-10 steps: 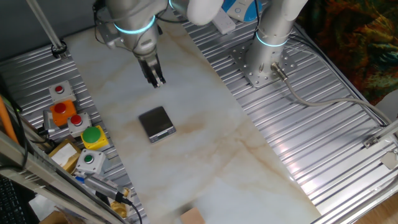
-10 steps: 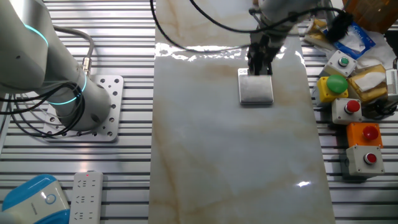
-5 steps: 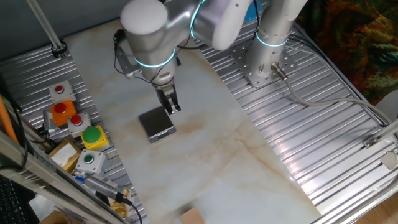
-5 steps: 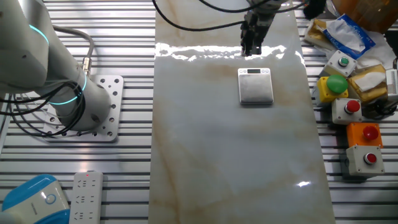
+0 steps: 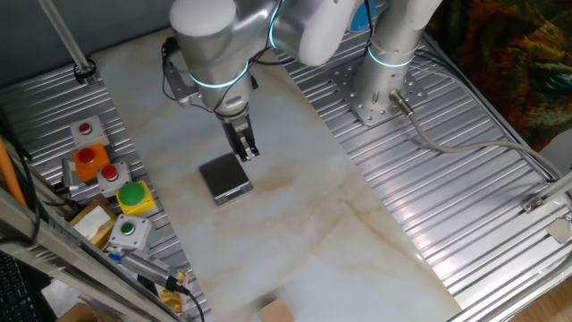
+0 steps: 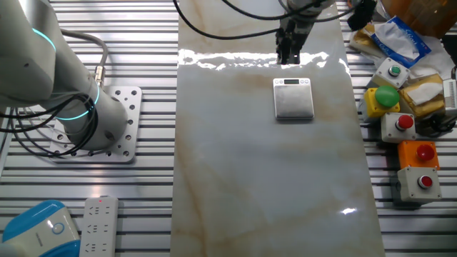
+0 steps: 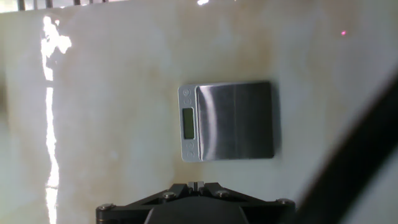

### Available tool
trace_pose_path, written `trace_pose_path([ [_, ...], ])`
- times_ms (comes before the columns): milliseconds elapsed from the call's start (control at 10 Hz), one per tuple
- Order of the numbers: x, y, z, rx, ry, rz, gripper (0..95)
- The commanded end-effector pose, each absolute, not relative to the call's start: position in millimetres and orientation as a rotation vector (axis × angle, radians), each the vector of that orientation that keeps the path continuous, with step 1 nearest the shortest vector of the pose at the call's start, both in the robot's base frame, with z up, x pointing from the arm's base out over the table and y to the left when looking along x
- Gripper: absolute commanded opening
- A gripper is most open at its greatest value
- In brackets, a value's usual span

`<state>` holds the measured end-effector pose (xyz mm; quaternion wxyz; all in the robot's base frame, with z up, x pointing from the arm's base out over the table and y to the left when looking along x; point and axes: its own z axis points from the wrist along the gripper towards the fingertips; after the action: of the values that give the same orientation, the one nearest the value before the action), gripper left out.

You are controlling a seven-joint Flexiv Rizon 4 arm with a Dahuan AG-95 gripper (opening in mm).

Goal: Place the block on the scale

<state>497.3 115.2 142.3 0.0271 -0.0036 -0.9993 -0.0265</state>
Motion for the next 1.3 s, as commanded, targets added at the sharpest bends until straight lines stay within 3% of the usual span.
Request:
trace_pose_path([
  [100,527,137,150,-0.039,-3.072,-0.075,0.0],
  [500,565,175,164,-0.050,-3.071,-0.075,0.0],
  [1300,565,175,161,-0.058,-3.076,-0.066,0.0],
])
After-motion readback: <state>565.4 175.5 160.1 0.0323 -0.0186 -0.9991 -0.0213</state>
